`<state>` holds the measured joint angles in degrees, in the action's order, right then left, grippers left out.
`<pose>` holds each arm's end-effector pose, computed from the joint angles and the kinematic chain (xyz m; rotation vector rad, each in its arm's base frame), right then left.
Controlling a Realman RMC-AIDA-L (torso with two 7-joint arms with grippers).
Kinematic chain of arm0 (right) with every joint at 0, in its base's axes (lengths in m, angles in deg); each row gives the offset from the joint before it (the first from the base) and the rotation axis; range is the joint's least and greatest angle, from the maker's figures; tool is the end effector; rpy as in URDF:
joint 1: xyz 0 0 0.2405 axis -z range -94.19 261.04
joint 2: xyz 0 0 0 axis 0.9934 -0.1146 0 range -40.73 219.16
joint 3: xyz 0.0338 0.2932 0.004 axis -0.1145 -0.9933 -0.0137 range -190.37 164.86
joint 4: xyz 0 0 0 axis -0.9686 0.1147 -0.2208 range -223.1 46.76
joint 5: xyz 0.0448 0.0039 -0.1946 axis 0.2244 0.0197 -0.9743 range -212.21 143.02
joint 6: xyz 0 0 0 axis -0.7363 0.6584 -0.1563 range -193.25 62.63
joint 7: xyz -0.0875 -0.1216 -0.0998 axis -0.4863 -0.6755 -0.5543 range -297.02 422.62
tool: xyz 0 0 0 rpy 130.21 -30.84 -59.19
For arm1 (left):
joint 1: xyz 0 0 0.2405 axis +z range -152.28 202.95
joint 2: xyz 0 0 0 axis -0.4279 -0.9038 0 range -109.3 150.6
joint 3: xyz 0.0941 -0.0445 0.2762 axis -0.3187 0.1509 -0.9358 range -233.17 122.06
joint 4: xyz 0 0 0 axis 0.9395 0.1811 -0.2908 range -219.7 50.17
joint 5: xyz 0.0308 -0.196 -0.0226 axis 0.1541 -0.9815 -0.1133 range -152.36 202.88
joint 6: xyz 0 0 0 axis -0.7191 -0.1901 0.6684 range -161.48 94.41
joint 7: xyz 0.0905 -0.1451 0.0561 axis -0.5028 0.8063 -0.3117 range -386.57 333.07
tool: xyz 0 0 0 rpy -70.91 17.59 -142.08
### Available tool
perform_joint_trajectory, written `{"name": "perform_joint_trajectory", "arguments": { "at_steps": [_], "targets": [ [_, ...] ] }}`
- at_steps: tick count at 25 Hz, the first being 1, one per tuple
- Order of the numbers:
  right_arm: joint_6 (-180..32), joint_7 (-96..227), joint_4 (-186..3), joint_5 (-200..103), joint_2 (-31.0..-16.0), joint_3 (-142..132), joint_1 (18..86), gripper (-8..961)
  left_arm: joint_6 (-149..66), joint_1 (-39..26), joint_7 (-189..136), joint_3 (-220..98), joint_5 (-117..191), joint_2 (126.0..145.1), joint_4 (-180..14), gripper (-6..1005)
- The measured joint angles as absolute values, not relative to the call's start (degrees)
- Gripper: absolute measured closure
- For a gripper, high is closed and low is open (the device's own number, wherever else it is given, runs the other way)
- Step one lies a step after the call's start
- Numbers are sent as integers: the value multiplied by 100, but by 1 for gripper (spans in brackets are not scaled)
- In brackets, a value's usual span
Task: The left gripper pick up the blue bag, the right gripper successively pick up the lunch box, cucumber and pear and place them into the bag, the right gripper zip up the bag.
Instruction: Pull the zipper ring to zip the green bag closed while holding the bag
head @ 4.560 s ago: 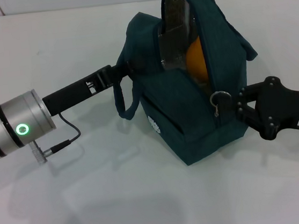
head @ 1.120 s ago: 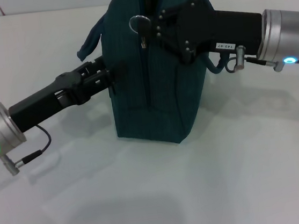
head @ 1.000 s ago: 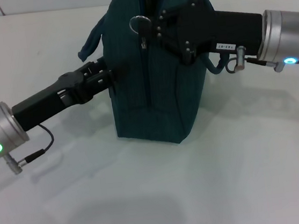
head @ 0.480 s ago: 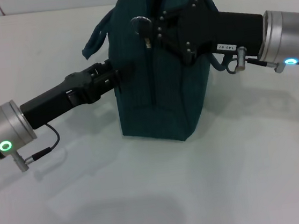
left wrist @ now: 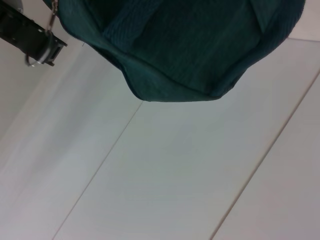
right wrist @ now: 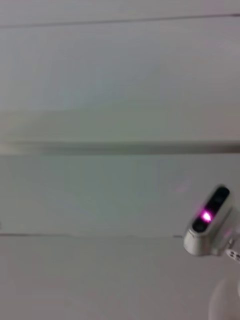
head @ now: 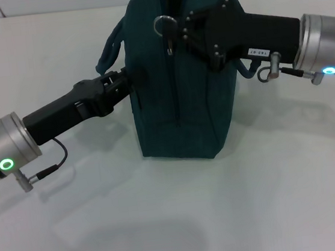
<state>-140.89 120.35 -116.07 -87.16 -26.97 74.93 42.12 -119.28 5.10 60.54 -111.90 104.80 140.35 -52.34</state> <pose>0.1272 0.3960 -0.0798 -2.6356 0.0791 1.1746 -0.2664 0.3282 -0.0456 -2.3738 -1.0304 -1.2330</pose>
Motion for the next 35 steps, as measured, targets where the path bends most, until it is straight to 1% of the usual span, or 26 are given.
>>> {"name": "perform_joint_trajectory", "arguments": {
  "at_steps": [8,13,35],
  "targets": [
    [-14103,12114,-11502,-8537,-2697,7488,4212,910,-12122,519,5838,-11189,10479,14036,-5234,877],
    [-14154,12246,-11529,-8469,-2697,7500,4211,909,-12175,515,5767,-11189,10510,14036,-5243,935],
    [-14086,13272,-11524,-8266,-2679,7444,4157,904,-12398,569,5401,-11323,10524,14028,-5251,943]
  ]
}}
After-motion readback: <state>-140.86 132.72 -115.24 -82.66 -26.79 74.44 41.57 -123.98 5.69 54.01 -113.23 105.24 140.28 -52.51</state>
